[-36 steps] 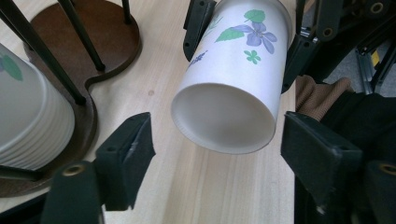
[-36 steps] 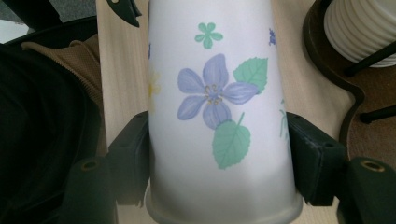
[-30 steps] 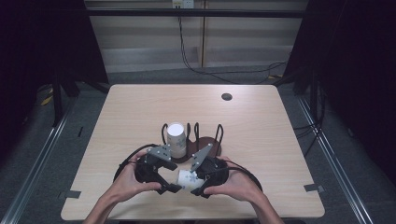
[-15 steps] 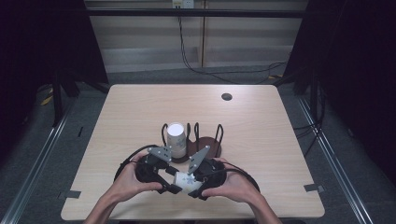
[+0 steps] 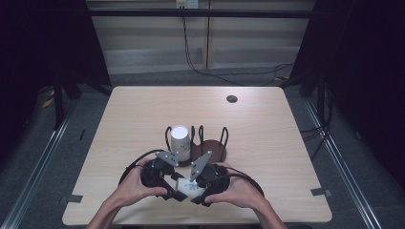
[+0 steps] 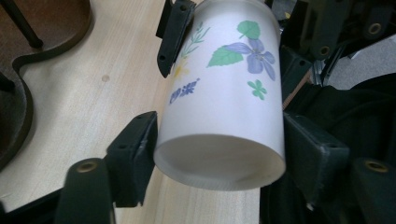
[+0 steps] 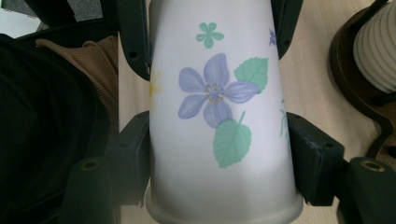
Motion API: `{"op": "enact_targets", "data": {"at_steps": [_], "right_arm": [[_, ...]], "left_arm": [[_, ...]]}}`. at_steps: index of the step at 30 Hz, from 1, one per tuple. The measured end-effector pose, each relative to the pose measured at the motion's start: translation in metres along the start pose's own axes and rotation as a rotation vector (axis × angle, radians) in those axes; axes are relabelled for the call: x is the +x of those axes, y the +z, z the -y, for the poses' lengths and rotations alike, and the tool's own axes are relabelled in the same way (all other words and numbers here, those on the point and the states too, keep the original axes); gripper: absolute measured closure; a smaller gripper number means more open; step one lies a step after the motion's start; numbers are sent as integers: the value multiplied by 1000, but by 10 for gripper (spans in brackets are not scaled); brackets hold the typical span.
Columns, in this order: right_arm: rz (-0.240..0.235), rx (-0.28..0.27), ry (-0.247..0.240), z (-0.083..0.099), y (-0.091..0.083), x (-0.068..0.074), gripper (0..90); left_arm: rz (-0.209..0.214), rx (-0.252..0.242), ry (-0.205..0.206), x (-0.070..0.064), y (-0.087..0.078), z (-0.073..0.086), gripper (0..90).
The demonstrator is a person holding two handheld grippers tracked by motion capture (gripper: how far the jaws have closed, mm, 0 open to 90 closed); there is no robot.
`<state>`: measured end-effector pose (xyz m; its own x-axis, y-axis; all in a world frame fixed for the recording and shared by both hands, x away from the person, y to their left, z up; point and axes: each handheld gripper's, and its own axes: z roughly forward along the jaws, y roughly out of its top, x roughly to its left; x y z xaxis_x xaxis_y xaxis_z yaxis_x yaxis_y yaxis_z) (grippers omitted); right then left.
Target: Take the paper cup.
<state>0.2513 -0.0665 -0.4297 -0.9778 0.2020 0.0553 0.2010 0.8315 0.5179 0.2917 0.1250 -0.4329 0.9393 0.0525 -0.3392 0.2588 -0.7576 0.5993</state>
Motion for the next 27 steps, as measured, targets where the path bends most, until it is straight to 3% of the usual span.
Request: {"op": "enact_targets", "data": {"at_steps": [8, 14, 16, 23, 27], "right_arm": [[6, -3, -7, 0, 0, 0, 319], [14, -29, -5, 1, -2, -1, 306], [19, -34, -10, 1, -2, -2, 297], [40, -51, -7, 3, -2, -1, 226], [27, -74, 14, 8, -3, -5, 170]], "left_arm": [[-4, -3, 1, -1, 1, 0, 334], [-28, -41, 28, -3, -3, -1, 364], [-34, -46, 20, -4, -3, -1, 367], [-57, -36, 39, -6, -5, -2, 369], [-61, -46, 41, -6, -7, 0, 369]]}}
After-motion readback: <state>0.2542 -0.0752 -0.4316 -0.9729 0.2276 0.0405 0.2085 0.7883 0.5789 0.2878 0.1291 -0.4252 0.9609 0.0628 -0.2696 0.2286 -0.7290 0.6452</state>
